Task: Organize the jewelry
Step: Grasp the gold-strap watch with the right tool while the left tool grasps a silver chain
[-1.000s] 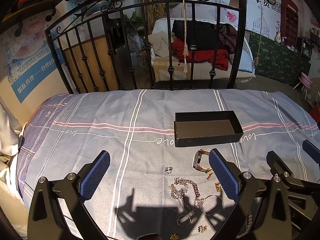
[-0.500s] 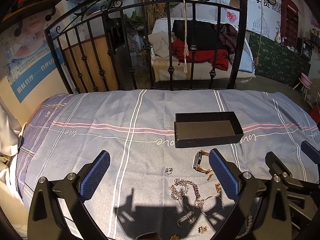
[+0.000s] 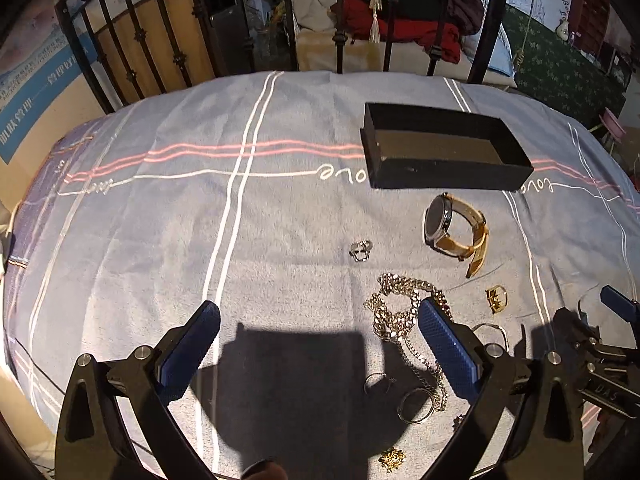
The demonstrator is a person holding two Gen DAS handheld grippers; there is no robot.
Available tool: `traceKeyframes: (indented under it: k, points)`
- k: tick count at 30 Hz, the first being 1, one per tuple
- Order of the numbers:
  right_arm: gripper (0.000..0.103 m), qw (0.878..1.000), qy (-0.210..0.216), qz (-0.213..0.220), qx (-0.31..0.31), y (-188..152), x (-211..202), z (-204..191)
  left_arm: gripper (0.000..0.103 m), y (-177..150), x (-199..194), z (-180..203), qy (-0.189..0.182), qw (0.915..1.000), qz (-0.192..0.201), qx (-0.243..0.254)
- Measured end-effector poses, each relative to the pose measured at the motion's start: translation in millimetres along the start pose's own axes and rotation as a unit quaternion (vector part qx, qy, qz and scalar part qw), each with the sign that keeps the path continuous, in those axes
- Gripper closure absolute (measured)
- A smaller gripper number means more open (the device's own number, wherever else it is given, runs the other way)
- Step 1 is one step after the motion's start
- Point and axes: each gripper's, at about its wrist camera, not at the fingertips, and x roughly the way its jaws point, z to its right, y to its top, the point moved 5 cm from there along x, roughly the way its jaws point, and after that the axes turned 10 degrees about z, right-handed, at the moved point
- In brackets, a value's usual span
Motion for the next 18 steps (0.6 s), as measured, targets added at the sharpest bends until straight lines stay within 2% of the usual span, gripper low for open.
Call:
traceKeyframes:
  k: [3, 7, 10, 12, 14, 17, 18]
  points:
    - [0.004, 1.000, 0.002, -0.013, -0.022, -4, 17, -10, 0.006, -6, 16, 0, -0.014, 0.9998, -0.015, -0.002]
    - [0.004, 0.998, 0.033, -0.009, -0.052, 12, 31, -36, 0.006, -9, 36, 13, -0.028, 0.9990, -0.031, 0.017]
    - [0.004, 0.993, 0.054, -0.010, -0.101, 25, 48, -61, 0.007, -9, 50, 4, -0.002, 0.9990, -0.041, 0.017]
    - [0.004, 0.988, 0.080, -0.026, -0.129, 30, 63, -78, 0.006, -10, 53, -14, 0.009, 0.9988, -0.045, 0.018]
    - [0.004, 0.985, 0.091, -0.032, -0.146, 33, 75, -91, 0.006, -11, 54, -31, 0.036, 0.9979, -0.043, 0.032]
    - [0.004, 0.985, 0.101, -0.041, -0.134, 36, 97, -102, 0.006, -13, 55, -44, 0.035, 0.9978, -0.053, 0.019]
    - [0.008, 0.987, 0.099, -0.039, -0.124, 37, 102, -102, 0.006, -13, 57, -44, 0.035, 0.9977, -0.055, 0.016]
